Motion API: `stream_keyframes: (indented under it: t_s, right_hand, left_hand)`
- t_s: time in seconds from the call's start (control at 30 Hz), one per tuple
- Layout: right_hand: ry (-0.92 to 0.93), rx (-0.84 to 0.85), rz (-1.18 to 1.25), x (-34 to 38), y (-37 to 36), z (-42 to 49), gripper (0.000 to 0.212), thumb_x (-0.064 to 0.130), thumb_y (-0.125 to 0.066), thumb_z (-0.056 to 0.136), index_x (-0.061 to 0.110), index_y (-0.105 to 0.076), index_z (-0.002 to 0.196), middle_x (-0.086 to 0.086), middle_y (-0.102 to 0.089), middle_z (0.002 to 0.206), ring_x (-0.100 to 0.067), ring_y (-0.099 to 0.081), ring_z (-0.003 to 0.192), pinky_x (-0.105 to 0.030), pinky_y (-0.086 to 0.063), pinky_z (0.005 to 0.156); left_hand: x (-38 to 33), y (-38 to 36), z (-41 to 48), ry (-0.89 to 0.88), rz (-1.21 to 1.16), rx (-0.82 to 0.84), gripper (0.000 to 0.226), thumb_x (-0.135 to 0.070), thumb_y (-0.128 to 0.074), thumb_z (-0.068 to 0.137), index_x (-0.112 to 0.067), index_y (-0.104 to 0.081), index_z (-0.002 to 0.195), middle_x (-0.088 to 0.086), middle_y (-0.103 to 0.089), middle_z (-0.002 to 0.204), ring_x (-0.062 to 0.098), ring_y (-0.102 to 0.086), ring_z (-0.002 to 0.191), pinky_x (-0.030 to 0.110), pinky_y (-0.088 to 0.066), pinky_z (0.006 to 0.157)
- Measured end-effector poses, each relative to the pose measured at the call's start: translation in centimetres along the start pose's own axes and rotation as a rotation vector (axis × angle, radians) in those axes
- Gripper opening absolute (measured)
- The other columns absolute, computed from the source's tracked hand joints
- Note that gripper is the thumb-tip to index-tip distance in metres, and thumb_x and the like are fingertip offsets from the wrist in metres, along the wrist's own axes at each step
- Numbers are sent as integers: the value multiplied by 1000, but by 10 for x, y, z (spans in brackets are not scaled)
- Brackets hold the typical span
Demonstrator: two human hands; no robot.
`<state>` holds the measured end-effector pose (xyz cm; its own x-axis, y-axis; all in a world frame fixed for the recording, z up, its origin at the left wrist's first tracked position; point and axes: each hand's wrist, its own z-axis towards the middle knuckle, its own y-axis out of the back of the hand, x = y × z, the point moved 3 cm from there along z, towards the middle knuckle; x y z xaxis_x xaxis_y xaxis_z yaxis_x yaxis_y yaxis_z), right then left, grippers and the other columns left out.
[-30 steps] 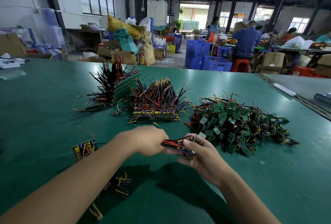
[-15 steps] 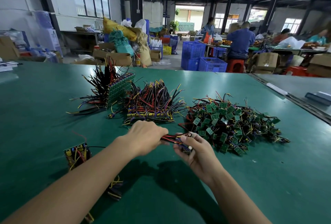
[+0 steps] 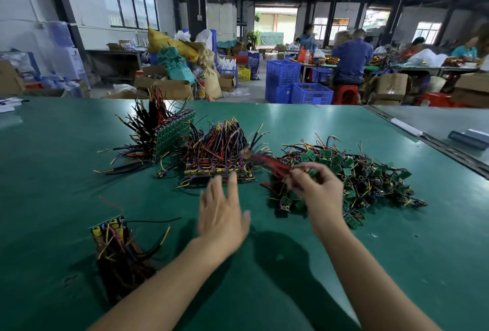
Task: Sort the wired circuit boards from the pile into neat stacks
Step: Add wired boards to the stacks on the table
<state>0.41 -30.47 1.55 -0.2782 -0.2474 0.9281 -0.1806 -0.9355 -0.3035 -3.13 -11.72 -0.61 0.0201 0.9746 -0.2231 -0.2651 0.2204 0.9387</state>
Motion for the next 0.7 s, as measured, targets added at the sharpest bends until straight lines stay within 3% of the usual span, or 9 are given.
stream_keyframes:
  t_s: [0.1,0.17,0.33,0.47,0.6,0.7]
  right_hand:
    - [156,-142,-114,21,16,31,16,7,-70,86,21,-63,90,-1,-73,84,-12,-69,73,-23,-56,63]
    - [266,-247,-255,36,29,54,17,16,-70,88,29,-59,90,3,-68,85,0,-63,68,-16,-50,54]
    - [402,-386,-675,55,68,102,13,25,-65,92,22,-54,99,3,-56,93,-9,-51,76,-4,-34,56]
    - [294,-200,-1001,40,96,120,23,27,-66,92,10,-59,107,-6,-62,95,-21,-57,81,-26,-45,67]
    - [221,-77,-1142,24,112,114,45,44,-51,98,3,-62,111,-15,-65,87,-27,-60,73,-29,-44,62]
    - [204,-11,-1157,24,115,113,55,51,-38,101,4,-59,119,-22,-65,105,-32,-58,91,-37,-44,77]
  left_hand:
    - [-20,-35,-25,1,-50,339,84,-58,-38,95,-19,9,152,14,6,161,29,7,148,46,4,119]
    - [-33,-53,-37,-9,-36,446,80,-63,-26,96,-17,7,153,14,10,161,29,15,147,45,11,118]
    - [-40,-61,-43,16,-26,282,77,-63,-15,96,-15,-2,154,13,4,162,28,14,148,41,15,116]
    - [-39,-61,-45,19,-35,215,76,-62,-18,96,-13,-7,153,14,-3,161,28,9,148,40,12,118]
    - [-40,-62,-45,24,-25,204,75,-62,-20,96,-13,-9,152,14,-4,161,28,7,149,41,10,119]
    - [-40,-64,-45,16,-22,211,75,-62,-20,96,-13,-9,152,14,-4,161,28,6,149,41,10,119]
